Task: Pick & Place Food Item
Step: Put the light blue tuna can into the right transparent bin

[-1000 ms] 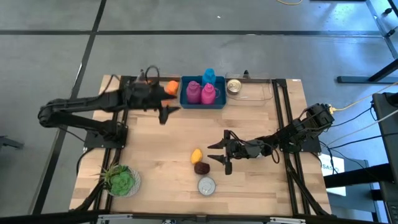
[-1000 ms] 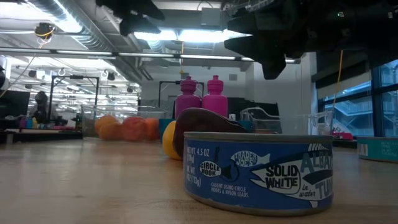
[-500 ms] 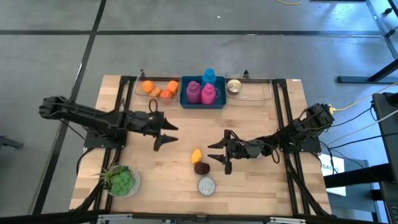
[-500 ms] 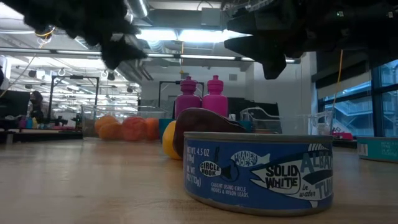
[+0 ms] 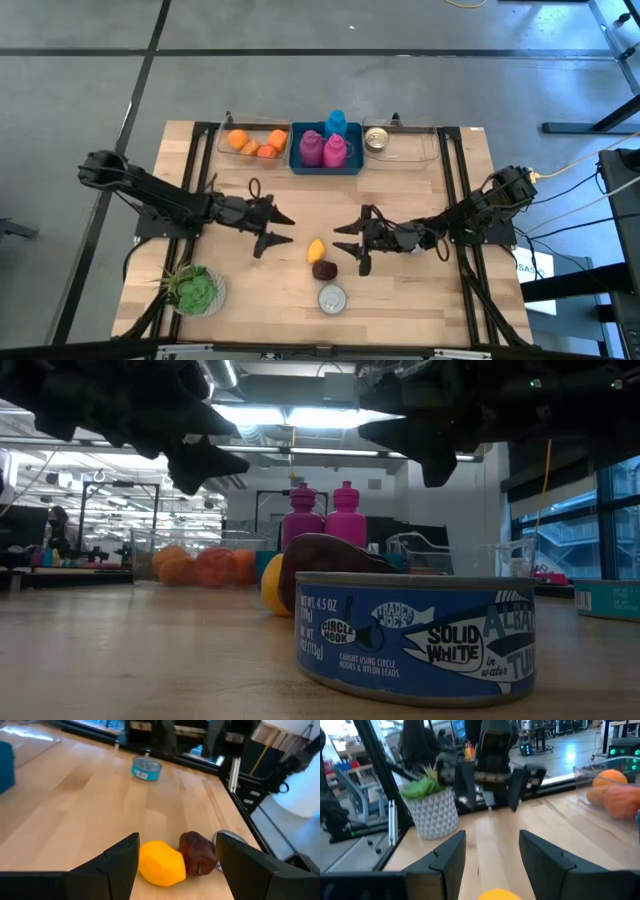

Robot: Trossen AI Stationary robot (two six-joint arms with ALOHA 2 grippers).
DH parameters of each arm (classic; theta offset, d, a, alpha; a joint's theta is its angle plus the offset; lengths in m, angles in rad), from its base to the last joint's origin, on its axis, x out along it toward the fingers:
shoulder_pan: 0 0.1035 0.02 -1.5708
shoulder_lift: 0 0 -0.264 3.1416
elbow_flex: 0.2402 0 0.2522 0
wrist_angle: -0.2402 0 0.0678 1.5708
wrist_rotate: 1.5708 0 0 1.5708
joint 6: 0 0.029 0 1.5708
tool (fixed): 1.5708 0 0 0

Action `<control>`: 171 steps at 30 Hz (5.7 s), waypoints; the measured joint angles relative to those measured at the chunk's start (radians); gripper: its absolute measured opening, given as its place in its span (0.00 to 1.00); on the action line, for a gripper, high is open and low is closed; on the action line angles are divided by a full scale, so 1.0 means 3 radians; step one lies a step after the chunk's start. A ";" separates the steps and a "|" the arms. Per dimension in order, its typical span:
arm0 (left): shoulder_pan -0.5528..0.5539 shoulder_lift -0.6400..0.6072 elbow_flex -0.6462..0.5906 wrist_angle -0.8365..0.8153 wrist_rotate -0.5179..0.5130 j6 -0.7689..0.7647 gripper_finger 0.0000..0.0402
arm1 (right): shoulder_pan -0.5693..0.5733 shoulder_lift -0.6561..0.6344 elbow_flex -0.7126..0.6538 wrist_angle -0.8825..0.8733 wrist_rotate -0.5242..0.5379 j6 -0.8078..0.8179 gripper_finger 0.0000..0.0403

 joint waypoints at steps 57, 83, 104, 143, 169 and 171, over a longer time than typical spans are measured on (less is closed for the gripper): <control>-0.0243 0.0987 0.0443 0.0733 -0.0460 0.0545 0.64 | 0.1313 -0.0472 0.1518 -0.7052 -0.0389 0.2995 0.46; -0.0247 0.0987 0.0443 0.0702 -0.0433 0.0542 0.64 | 0.1461 0.0090 0.1354 -0.7282 -0.0205 0.3435 0.46; -0.0247 0.0987 0.0443 0.0704 -0.0458 0.0541 0.64 | 0.1461 0.0084 0.1192 -0.7165 -0.0090 0.3526 0.13; -0.0247 0.0986 0.0441 0.0732 -0.0460 0.0414 0.64 | 0.1275 -0.0172 0.2126 -0.8208 0.0435 0.2966 0.00; -0.0247 0.0986 0.0441 0.0732 -0.0256 0.0278 0.64 | -0.0167 -0.0959 0.2513 -0.8303 0.0944 0.0887 0.00; -0.0246 0.0986 0.0441 0.0732 -0.0256 0.0278 0.64 | -0.0341 -0.0990 0.2513 -0.8128 0.0918 0.0607 0.00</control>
